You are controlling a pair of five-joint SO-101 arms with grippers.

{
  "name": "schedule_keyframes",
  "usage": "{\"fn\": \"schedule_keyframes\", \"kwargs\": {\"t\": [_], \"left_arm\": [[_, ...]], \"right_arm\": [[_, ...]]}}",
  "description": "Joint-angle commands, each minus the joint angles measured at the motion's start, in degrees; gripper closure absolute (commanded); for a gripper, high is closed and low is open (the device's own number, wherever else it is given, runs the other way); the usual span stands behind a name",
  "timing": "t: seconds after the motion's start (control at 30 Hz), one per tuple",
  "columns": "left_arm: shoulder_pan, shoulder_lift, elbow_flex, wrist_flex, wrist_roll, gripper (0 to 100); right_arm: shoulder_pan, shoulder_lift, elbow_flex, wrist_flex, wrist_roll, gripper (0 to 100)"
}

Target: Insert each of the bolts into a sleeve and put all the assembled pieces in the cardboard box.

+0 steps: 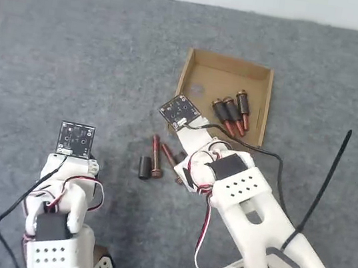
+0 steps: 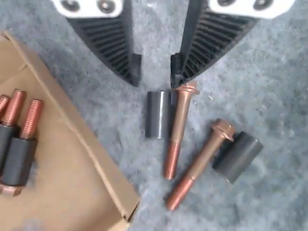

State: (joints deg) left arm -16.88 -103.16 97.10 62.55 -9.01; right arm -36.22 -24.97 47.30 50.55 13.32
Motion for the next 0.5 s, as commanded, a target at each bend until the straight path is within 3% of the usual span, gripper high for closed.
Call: {"fn": "schedule_keyframes", "kwargs": {"t": [0.0, 0.2, 0.47], "left_arm": [[-0.4, -1.2, -0.6, -1.0, -0.5, 98], [-0.4, -1.2, -0.6, -1.1, -0.5, 98], [-0.4, -1.2, -0.6, -1.1, -0.5, 98]], "right_arm": [[-0.3, -0.2, -0.6, -2.4, 0.5, 88.3], [-0.2, 9.0, -0.7, -10.5, -0.7, 87.9], [-0.7, 13.2, -4.0, -9.9, -2.5, 87.9]]}}
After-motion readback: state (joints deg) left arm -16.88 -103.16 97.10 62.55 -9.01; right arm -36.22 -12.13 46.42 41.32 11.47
